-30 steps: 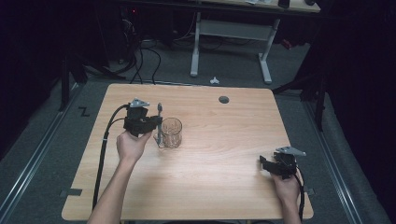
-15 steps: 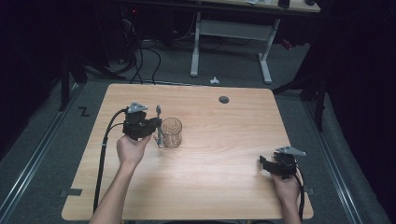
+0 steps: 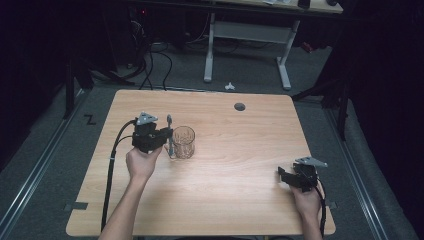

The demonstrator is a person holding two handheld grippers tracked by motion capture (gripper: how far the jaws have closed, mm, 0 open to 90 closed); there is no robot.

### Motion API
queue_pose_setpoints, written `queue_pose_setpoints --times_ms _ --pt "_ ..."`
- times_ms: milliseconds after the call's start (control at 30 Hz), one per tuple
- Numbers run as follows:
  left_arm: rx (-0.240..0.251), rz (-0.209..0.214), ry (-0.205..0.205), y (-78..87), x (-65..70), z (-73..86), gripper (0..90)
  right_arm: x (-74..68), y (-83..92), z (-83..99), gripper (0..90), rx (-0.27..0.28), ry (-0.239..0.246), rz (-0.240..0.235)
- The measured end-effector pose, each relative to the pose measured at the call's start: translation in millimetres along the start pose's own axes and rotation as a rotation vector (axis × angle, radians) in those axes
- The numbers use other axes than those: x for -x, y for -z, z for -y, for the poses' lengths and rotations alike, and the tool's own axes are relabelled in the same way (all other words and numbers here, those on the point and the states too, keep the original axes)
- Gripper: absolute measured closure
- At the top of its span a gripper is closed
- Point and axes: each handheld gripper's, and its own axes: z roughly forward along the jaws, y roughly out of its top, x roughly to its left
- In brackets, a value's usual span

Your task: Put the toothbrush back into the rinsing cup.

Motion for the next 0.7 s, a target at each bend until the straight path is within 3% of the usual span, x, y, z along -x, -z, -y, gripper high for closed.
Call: queue_pose_setpoints --times_ms 700 --pt "0.005 -0.007 0.006 -5.0 -0.3 12.9 79.3 0.0 0.0 0.0 32.8 0.0 0.0 0.0"
